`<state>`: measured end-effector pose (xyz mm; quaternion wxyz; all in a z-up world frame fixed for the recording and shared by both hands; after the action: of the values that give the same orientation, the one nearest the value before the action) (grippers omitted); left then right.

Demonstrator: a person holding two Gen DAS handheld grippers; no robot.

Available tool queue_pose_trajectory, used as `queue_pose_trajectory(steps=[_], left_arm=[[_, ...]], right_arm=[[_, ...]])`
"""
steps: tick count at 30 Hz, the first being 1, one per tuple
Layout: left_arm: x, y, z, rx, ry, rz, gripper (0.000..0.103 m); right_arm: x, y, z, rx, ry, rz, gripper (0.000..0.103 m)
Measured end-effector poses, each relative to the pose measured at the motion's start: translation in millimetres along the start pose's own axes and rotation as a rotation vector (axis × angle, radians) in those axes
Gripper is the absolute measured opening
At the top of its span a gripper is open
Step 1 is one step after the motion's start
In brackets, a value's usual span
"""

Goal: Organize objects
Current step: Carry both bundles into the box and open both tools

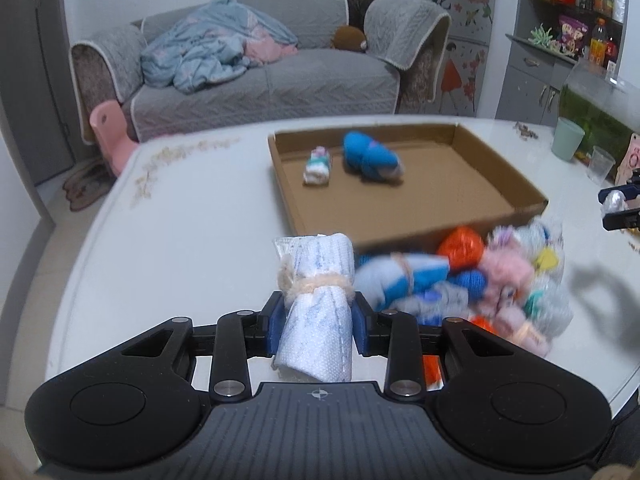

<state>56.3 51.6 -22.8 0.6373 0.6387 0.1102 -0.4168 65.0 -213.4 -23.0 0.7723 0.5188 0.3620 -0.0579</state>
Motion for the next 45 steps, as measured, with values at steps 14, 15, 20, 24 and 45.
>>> queue_pose_trajectory(steps=[14, 15, 20, 24, 45], left_arm=[[32, 111, 13, 0.070, -0.024, 0.065, 0.041], [39, 116, 12, 0.064, -0.034, 0.059, 0.041], [76, 125, 1, 0.056, -0.039, 0.013, 0.041], [110, 119, -10, 0.048, -0.039, -0.045, 0.041], [203, 99, -38, 0.024, 0.036, -0.144, 0.041]], right_arm=[[50, 117, -29, -0.039, 0.061, 0.065, 0.041], [57, 122, -33, -0.042, 0.072, 0.062, 0.041], [99, 138, -45, -0.056, 0.111, 0.013, 0.041], [133, 130, -53, -0.084, 0.124, -0.050, 0.041], [215, 109, -81, -0.258, 0.077, -0.105, 0.041]])
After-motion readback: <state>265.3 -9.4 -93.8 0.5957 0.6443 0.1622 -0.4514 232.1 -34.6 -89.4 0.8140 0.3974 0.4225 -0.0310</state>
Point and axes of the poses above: each gripper's, at about its wrist camera, not at the fingertips, and x roughly the way its jaws point, z to its right, y to its top, the point moved 4 cm from there along x, roughly the way its jaws point, and after that the axes turned 15 degrees about -y, right-handed, at the moved point
